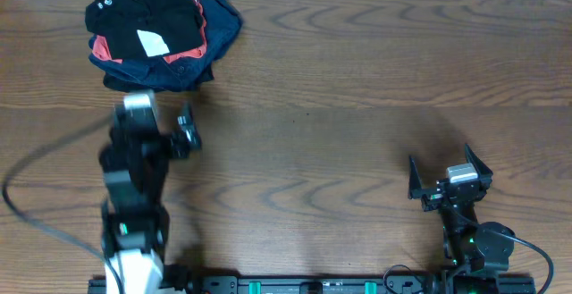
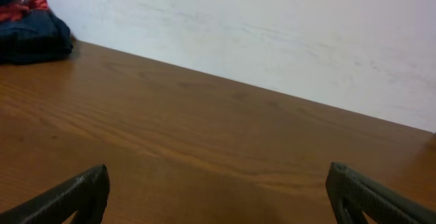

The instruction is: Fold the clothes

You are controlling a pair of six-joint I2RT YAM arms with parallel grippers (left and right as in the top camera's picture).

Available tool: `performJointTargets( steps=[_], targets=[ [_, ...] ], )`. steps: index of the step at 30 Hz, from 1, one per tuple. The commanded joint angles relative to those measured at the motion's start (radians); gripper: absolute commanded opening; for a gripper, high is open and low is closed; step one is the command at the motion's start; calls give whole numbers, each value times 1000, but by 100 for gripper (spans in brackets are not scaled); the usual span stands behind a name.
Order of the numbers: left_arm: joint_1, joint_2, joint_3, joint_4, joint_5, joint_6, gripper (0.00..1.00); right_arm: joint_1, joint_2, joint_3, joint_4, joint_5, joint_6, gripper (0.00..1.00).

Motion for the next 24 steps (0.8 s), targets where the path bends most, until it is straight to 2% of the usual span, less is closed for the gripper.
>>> performJointTargets(
  steps=[1, 9, 24],
  targets=[
    [0, -156, -129, 35, 14, -31, 98, 10, -6, -3, -3, 9, 8, 99],
    [0, -423, -281, 37, 13, -30, 98, 10, -6, -3, -3, 9, 8, 99],
    [0, -639, -310, 37, -3, -27, 98, 10, -6, -3, -3, 9, 8, 99]
  ],
)
